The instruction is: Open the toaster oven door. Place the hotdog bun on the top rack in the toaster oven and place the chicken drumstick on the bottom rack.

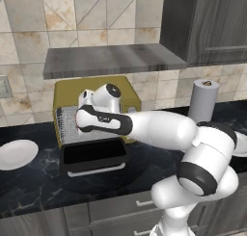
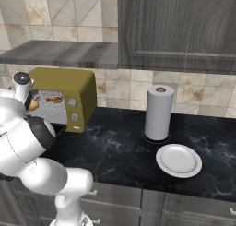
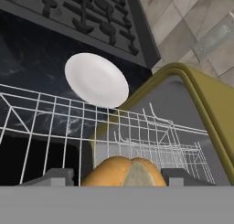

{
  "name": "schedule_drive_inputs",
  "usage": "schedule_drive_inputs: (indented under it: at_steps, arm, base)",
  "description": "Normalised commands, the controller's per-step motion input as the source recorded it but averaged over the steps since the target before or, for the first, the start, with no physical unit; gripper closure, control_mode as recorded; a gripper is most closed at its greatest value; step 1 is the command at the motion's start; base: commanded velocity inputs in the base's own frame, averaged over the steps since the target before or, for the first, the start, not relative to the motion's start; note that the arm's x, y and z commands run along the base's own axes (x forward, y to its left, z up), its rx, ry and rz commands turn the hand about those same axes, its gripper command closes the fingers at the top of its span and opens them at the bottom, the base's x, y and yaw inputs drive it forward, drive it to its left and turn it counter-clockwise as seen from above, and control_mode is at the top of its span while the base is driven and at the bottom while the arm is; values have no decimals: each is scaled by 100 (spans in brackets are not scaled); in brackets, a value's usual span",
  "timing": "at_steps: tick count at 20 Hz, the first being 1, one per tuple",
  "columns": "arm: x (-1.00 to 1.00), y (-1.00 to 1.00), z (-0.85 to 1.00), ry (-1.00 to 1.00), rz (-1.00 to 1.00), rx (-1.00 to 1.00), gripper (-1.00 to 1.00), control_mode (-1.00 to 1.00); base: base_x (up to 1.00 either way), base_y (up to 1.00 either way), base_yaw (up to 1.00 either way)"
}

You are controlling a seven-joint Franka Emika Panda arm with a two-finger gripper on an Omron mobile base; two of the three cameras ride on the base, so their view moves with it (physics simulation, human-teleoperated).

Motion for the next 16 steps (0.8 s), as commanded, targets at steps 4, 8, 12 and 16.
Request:
schedule_drive_inputs:
  at_steps: [4,8,12,16]
  arm:
    - [-14,-2,-36,-5,-7,5,100,-100]
    - [-3,-2,-33,-2,-6,4,100,-100]
    - [0,-1,-23,0,-4,2,100,-100]
    - [0,-1,-16,0,-3,0,-100,-100]
  base:
    - [0,0,0]
    - [0,0,0]
    - [0,0,0]
    - [0,0,0]
